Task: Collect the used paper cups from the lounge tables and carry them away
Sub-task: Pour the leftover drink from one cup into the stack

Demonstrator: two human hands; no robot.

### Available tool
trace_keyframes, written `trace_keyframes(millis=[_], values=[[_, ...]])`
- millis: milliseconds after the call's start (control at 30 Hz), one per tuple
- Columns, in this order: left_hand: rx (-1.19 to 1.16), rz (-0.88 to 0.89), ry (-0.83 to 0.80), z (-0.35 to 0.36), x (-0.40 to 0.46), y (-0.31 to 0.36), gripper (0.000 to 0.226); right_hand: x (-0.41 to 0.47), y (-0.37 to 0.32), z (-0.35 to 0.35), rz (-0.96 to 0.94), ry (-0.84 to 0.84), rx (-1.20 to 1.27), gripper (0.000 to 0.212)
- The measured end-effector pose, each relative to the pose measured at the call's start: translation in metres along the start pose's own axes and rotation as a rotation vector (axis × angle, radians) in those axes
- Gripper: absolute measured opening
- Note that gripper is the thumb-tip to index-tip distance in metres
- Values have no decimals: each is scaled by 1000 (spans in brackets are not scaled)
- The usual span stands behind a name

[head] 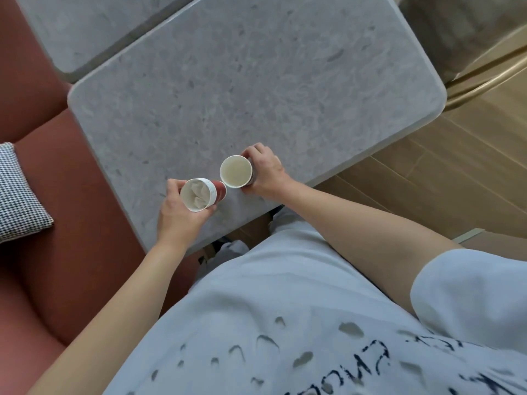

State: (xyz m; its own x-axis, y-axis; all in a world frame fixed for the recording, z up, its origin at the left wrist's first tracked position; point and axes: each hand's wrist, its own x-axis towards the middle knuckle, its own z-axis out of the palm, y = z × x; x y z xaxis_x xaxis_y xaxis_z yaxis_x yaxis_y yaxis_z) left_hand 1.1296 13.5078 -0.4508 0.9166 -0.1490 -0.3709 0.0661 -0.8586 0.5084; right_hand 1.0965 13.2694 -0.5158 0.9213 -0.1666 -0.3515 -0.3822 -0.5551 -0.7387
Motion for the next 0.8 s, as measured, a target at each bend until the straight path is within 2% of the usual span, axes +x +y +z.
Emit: trace_keyframes(millis=[133, 233, 433, 600, 800], values=[[-49, -47, 26, -4, -5, 2, 71, -3, 7, -5, -27, -38, 2, 87], [-90, -67, 89, -15, -10, 9, 69, -2, 8, -7, -41, -62, -2, 90], [-182, 82, 199, -45, -19, 49, 73, 2, 10, -6, -62, -61, -11, 83], [-191, 217, 159, -45, -23, 80, 77, 5, 11, -5, -71, -64, -36, 81], [-162, 221, 83, -25, -18, 86, 76, 4, 13, -6, -80, -72, -53, 82]])
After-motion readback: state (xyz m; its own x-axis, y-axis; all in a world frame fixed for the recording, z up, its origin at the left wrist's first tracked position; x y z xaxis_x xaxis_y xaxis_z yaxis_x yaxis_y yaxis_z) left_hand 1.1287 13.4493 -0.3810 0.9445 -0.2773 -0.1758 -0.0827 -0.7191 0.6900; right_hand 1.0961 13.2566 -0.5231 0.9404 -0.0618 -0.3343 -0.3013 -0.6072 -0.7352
